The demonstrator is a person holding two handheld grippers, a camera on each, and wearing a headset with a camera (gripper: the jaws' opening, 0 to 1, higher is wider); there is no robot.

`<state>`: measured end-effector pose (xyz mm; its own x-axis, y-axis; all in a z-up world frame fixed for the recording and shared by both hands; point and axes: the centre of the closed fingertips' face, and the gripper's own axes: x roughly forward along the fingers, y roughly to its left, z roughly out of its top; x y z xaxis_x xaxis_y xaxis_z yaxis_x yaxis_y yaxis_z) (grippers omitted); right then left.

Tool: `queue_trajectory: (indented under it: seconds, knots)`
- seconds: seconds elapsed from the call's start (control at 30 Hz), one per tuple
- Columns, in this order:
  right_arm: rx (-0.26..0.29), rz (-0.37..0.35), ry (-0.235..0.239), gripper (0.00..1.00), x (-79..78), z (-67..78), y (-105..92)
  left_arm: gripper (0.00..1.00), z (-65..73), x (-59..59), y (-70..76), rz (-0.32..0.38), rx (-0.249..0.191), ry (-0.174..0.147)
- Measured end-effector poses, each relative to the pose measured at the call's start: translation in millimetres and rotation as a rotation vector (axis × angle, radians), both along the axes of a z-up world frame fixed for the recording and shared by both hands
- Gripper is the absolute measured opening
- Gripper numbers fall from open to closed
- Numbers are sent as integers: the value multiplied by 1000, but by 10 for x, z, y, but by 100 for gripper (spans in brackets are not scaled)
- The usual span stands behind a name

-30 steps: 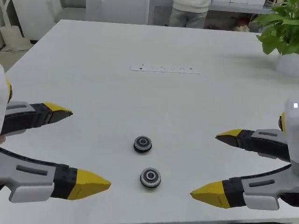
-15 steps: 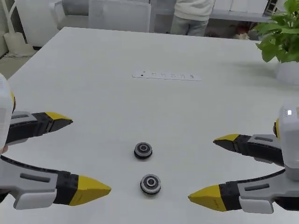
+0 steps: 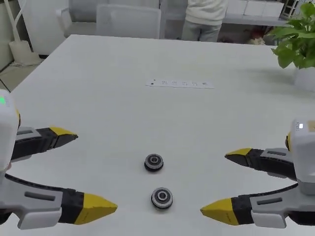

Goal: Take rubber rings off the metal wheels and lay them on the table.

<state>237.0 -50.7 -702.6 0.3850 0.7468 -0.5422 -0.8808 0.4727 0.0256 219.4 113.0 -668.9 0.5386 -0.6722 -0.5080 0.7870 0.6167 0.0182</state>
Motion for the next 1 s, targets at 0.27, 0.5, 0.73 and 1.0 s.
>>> queue_trajectory:
  seconds: [0.27,0.5,0.73,1.0]
  knots:
    - [10,-13,10,72,47,-31,-12,91,8,44,-13,-11,-3,-6]
    - [10,2,0,70,88,-35,20,90,36,81,-21,-38,7,-21]
    - [-4,42,-15,68,123,-74,50,87,36,135,-17,-61,-1,-22]
    - [-29,92,-44,65,157,-101,93,86,-14,172,-40,-99,16,-22]
